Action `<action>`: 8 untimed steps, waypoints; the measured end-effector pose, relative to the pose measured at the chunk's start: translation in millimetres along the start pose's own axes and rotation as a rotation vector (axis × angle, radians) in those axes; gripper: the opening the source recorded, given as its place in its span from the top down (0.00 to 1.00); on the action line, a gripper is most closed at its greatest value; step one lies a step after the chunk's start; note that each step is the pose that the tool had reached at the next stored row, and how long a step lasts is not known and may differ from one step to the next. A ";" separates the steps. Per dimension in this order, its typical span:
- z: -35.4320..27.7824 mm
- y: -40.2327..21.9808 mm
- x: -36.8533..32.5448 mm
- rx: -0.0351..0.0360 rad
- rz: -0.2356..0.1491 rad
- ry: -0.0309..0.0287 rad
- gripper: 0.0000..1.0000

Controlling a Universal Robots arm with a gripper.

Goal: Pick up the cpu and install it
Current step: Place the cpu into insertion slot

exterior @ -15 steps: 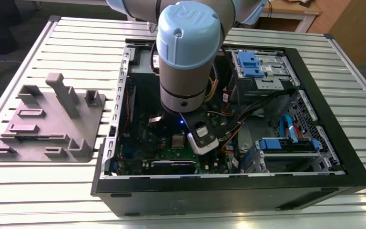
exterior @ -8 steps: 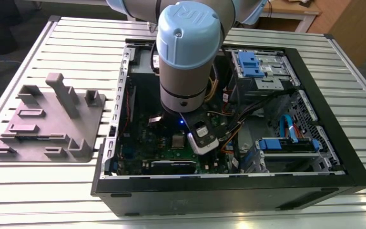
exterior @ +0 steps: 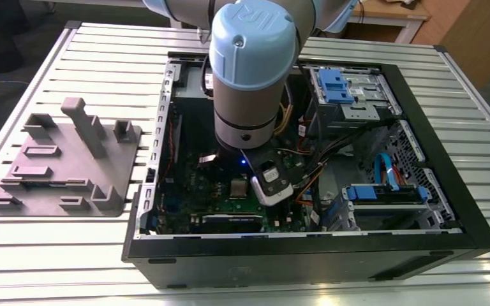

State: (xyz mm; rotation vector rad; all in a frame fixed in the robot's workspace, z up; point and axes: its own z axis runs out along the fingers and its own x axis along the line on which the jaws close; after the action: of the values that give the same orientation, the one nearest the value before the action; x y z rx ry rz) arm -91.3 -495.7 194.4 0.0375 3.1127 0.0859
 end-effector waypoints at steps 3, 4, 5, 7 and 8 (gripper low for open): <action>0.1 -0.1 0.0 0.0005 0.015 -0.0007 0.62; 0.1 -0.1 0.0 0.0007 0.015 -0.0007 0.62; 0.2 -0.1 0.0 0.0007 0.015 -0.0007 0.62; 0.4 -0.1 0.0 0.0006 0.015 -0.0008 0.62; 0.4 -0.1 0.0 0.0006 0.015 -0.0007 0.62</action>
State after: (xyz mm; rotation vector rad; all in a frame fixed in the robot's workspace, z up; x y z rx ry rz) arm -91.3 -495.8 194.0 0.0607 3.1121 0.0852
